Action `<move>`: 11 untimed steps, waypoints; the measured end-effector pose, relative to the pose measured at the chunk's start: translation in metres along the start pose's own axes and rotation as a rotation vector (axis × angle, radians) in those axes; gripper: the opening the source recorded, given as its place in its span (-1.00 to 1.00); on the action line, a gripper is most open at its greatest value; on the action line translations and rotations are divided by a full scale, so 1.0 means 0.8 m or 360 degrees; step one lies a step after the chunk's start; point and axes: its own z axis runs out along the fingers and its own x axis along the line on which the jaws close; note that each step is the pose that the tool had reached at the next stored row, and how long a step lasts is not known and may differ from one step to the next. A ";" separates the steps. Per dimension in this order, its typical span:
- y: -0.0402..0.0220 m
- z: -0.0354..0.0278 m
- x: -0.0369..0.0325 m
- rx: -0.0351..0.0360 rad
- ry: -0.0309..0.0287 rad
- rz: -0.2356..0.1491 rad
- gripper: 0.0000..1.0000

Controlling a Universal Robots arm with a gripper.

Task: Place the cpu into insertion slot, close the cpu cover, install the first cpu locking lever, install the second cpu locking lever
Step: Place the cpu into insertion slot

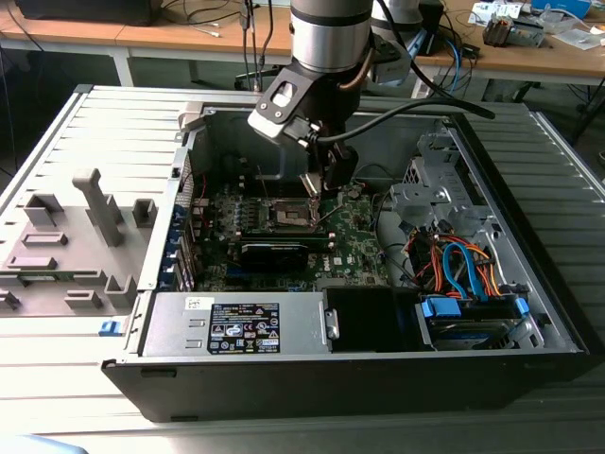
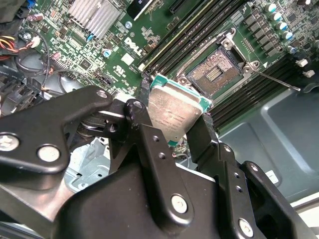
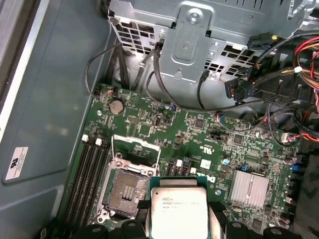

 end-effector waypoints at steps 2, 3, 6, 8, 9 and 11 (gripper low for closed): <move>0.0000 0.0000 0.0000 0.0000 -0.00009 0.0006 0.09; 0.0000 0.0000 0.0000 0.0000 -0.00014 0.0010 0.09; 0.0000 0.0000 0.0000 0.0000 -0.00026 0.0020 0.09; 0.0000 0.0000 0.0000 0.0000 -0.00034 0.0026 0.09; 0.0000 0.0000 0.0000 0.0001 -0.00038 0.0029 0.09; 0.0000 0.0000 0.0000 0.0001 -0.00046 0.0036 0.09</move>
